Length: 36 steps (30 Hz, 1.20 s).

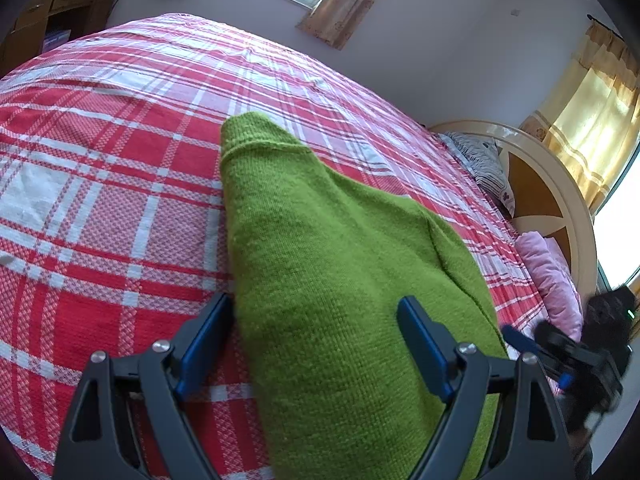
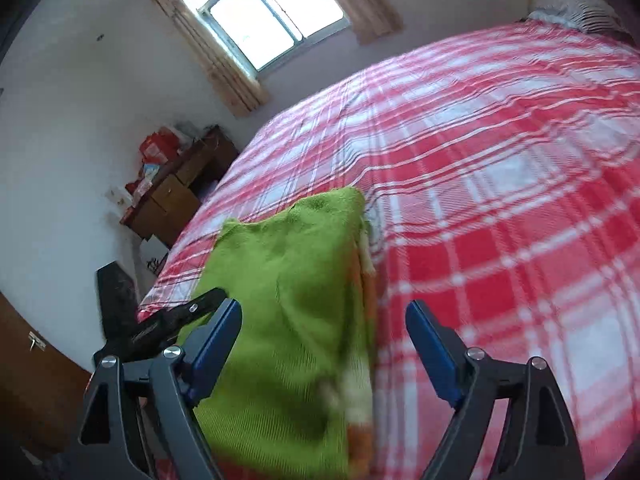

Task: Fold small clothes
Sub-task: 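Grasp the end of the folded sweater with the right gripper, then grasp the same sweater end with the left gripper while the right gripper holds it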

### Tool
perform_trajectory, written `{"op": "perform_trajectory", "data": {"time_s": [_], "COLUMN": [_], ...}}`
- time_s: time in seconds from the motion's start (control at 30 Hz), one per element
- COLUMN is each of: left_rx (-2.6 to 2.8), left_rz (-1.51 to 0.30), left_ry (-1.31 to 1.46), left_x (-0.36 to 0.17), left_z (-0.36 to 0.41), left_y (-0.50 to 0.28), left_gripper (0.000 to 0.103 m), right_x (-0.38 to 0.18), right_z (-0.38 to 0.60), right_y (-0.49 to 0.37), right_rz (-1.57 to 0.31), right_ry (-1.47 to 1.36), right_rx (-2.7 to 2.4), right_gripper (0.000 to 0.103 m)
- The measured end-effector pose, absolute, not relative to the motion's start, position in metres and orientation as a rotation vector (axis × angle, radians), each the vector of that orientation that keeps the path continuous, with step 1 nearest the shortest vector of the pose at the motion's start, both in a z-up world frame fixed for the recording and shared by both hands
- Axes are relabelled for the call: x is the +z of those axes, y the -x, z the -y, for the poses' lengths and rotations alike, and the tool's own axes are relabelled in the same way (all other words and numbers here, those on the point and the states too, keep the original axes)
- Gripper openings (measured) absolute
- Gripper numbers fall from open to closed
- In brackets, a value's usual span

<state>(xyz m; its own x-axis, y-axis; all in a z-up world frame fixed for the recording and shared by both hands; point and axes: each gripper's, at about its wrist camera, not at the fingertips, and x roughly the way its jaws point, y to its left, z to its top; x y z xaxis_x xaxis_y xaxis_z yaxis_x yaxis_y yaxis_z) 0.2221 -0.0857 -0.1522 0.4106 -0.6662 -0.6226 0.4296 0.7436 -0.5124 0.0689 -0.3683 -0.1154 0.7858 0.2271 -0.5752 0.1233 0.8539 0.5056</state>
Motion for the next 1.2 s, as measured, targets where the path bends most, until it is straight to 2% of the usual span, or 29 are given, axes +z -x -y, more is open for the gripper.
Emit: {"op": "perform_trajectory", "data": {"time_s": [0.1, 0.27, 0.33, 0.4, 0.53, 0.7, 0.83, 1.0, 1.1, 1.2], "left_rx": [-0.703, -0.706, -0.708, -0.709, -0.709, -0.703, -0.702, -0.706, -0.735, -0.706], "left_rz": [-0.914, -0.912, -0.911, -0.911, -0.912, -0.913, -0.916, -0.936, -0.936, -0.939], "left_ry": [0.294, 0.300, 0.306, 0.310, 0.307, 0.286, 0.250, 0.197, 0.182, 0.177], "left_x": [-0.152, -0.152, -0.153, -0.153, -0.152, -0.152, -0.150, -0.146, -0.146, -0.147], "left_z": [0.085, 0.083, 0.083, 0.082, 0.083, 0.088, 0.094, 0.097, 0.095, 0.100], "left_y": [-0.222, -0.222, -0.222, -0.222, -0.222, -0.221, -0.215, -0.196, -0.182, -0.185], "left_gripper": [0.087, 0.087, 0.087, 0.087, 0.087, 0.085, 0.069, 0.057, 0.058, 0.065], "right_x": [-0.142, -0.147, -0.146, -0.146, -0.155, -0.153, -0.151, -0.151, -0.153, -0.158], "right_z": [0.366, 0.351, 0.340, 0.338, 0.354, 0.343, 0.341, 0.345, 0.345, 0.353], "right_y": [-0.104, -0.107, -0.105, -0.100, -0.109, -0.115, -0.111, -0.096, -0.072, -0.064], "right_rz": [-0.770, -0.770, -0.785, -0.776, -0.777, -0.793, -0.792, -0.783, -0.768, -0.755], "right_ry": [-0.602, -0.504, -0.453, -0.436, -0.558, -0.515, -0.501, -0.536, -0.547, -0.609], "right_rx": [0.155, 0.157, 0.216, 0.225, 0.236, 0.198, 0.182, 0.210, 0.259, 0.266], "right_gripper": [0.084, 0.084, 0.068, 0.064, 0.061, 0.060, 0.046, 0.039, 0.039, 0.042]}}
